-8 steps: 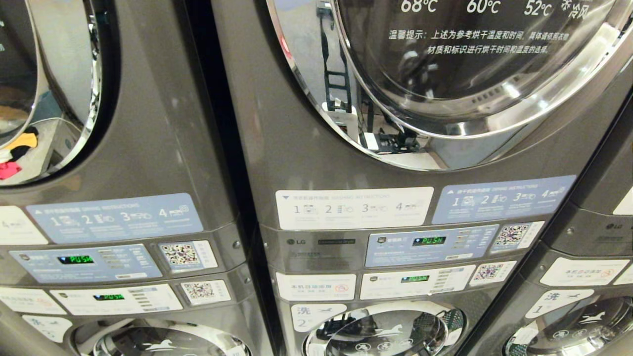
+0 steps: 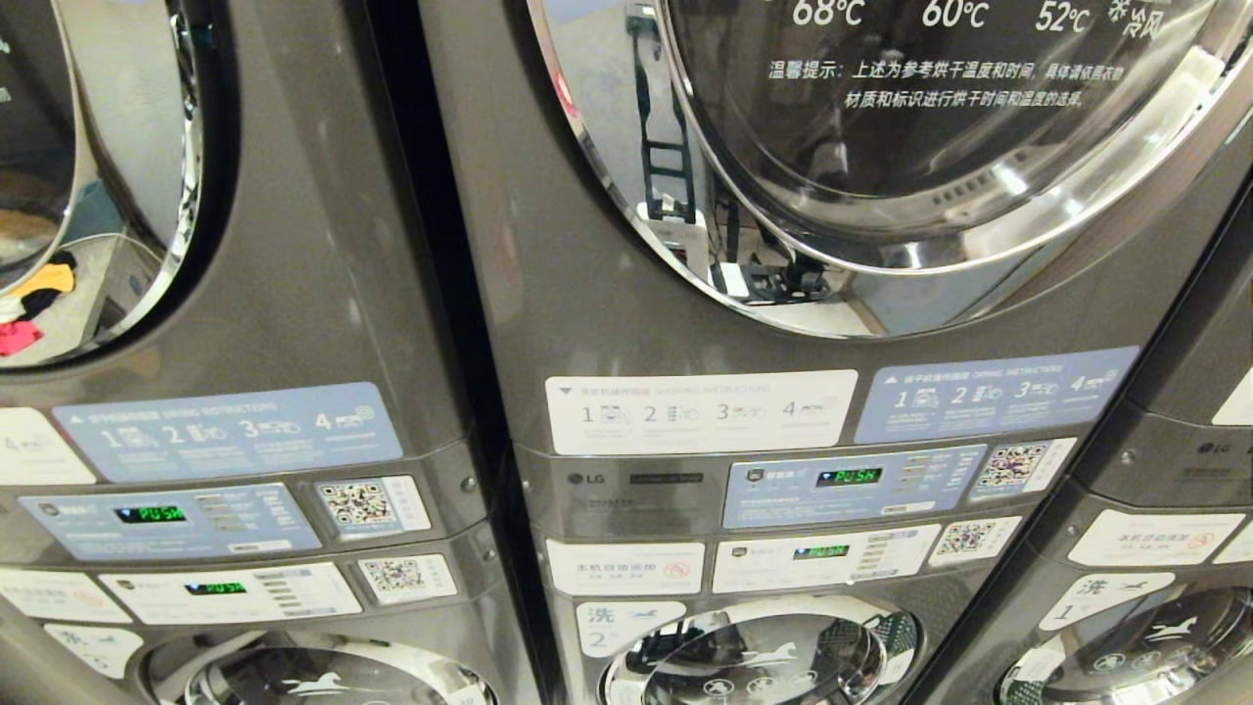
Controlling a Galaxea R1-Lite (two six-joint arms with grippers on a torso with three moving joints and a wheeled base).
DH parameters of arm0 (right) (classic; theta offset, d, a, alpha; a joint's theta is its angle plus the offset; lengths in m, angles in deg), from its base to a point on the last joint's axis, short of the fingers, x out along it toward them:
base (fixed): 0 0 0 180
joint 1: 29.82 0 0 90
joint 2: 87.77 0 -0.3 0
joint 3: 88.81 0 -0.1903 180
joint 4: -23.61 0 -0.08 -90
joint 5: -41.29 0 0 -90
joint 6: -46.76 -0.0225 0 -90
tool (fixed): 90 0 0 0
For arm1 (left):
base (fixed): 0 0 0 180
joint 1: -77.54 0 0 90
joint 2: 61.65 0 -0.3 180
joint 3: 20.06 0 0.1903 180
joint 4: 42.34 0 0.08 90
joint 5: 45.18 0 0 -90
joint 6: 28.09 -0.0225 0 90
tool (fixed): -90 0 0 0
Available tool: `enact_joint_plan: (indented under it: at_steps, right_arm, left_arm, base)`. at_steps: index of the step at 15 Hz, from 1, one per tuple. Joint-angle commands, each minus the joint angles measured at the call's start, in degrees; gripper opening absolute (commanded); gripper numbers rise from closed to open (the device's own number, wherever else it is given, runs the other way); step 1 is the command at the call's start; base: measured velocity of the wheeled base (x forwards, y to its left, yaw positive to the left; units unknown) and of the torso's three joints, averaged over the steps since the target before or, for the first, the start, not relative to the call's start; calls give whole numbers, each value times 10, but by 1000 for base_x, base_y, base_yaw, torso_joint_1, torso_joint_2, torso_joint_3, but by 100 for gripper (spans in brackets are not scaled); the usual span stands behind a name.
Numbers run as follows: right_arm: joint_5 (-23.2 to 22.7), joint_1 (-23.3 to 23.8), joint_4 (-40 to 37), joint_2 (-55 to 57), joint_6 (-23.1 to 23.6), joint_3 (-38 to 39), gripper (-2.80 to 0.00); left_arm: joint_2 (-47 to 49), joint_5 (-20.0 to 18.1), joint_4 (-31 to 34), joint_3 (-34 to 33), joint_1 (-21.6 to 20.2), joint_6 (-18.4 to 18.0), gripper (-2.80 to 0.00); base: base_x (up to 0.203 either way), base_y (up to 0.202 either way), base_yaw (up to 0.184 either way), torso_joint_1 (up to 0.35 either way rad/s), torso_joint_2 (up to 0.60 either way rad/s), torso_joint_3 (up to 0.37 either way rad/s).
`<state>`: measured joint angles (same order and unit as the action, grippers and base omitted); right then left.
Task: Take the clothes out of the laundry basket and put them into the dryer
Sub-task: Open the dryer
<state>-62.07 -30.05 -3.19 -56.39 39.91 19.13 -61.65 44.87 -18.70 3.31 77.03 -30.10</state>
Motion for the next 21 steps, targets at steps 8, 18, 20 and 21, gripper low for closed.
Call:
enact_joint_plan:
  at_steps: [8,18,20,21]
  right_arm:
    - [-149,-16,-12,303,-94,-208,-280]
    - [-316,-111,-12,359,-131,-268,-280]
    - [-315,-123,-12,414,-93,-316,-280]
    - [-315,-127,-11,446,-58,-356,-280]
  left_arm:
    - [0,0,-1,-1,0,0,-280]
    - [0,0,-1,-1,0,0,-280]
    - [0,0,-1,-1,0,0,-280]
    - [0,0,-1,-1,0,0,-280]
  base:
    - [0,0,0,0,0,0]
    - [0,0,0,0,0,0]
    - [0,0,0,0,0,0]
    - [0,0,0,0,0,0]
